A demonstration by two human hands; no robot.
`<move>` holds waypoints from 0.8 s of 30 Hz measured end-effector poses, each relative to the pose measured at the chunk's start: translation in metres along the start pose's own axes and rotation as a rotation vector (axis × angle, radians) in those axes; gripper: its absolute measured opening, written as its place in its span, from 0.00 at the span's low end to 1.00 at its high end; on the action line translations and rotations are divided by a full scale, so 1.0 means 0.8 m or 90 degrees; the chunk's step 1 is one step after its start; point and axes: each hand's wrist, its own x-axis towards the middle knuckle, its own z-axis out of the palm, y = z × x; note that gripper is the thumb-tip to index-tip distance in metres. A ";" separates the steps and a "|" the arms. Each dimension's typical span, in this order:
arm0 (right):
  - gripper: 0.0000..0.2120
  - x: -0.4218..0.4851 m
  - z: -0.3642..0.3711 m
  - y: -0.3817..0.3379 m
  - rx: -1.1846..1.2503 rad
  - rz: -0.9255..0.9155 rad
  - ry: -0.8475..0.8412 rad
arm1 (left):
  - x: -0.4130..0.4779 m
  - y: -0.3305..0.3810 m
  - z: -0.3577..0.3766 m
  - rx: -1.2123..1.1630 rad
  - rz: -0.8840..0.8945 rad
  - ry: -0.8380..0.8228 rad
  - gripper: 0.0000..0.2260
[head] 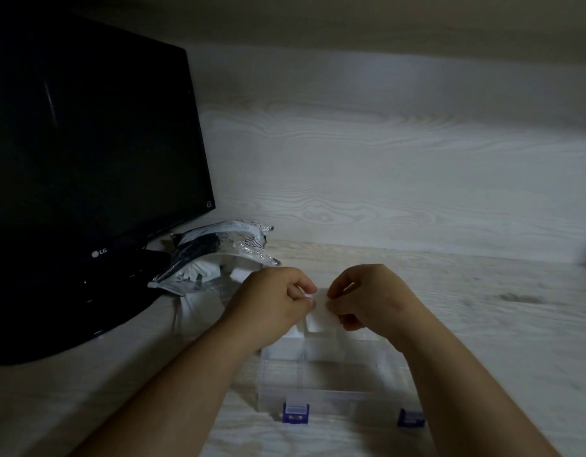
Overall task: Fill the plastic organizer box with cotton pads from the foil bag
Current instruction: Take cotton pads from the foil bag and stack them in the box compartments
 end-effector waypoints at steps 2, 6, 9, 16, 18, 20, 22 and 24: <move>0.03 0.000 0.001 -0.002 -0.011 0.005 -0.002 | 0.000 -0.001 0.000 0.018 0.001 -0.003 0.06; 0.03 0.000 0.002 -0.006 -0.030 0.029 -0.020 | -0.002 -0.001 0.001 0.034 0.008 -0.010 0.05; 0.03 0.000 0.003 -0.006 -0.050 0.040 -0.035 | -0.001 0.000 0.003 0.055 0.016 -0.012 0.05; 0.02 0.000 0.005 -0.006 -0.082 0.048 -0.054 | -0.003 -0.001 0.005 0.083 0.027 -0.020 0.05; 0.01 0.001 0.006 -0.007 -0.083 0.056 -0.070 | -0.005 0.000 0.005 0.087 0.028 -0.029 0.06; 0.02 0.001 0.008 -0.007 -0.089 0.063 -0.076 | -0.006 0.000 0.006 0.090 0.033 -0.033 0.06; 0.03 0.003 0.009 -0.005 -0.098 0.067 -0.076 | -0.006 0.001 0.007 0.110 0.040 -0.031 0.07; 0.04 0.004 0.010 -0.003 -0.113 0.069 -0.083 | -0.006 0.001 0.006 0.144 0.052 -0.035 0.07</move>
